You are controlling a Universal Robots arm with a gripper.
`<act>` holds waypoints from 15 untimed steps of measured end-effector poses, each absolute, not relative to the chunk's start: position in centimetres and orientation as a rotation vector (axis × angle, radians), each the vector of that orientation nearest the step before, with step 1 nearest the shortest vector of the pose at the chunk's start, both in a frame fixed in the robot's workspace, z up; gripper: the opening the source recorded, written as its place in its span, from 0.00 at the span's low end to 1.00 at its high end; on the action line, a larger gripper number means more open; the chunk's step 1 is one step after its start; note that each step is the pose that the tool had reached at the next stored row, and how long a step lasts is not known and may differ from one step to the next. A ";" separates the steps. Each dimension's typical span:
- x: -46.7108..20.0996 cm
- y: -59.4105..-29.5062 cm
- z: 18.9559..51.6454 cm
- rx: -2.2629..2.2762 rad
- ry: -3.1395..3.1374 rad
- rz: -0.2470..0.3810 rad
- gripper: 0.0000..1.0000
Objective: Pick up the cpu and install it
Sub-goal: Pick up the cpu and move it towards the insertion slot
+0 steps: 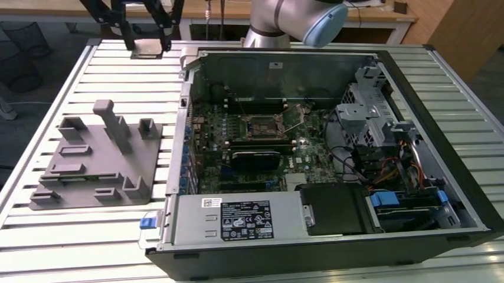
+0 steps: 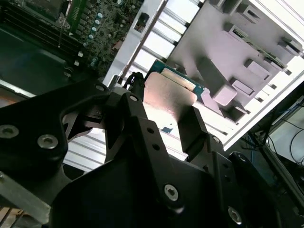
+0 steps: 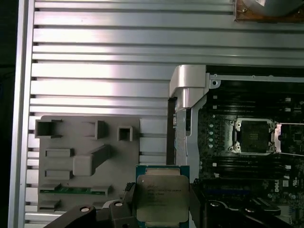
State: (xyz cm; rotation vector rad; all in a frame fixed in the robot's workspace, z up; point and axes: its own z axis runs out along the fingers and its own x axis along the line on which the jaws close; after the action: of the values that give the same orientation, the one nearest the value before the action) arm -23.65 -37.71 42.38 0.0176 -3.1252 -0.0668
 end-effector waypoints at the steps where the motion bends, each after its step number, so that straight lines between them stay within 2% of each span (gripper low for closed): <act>1: -23.3 -37.7 42.4 0.018 -3.125 -0.067 0.53; 15: -18.3 -37.2 42.4 0.018 -3.125 -0.067 0.53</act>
State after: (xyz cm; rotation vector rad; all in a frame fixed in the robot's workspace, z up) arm -18.28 -37.21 42.38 0.0184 -3.1252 -0.0671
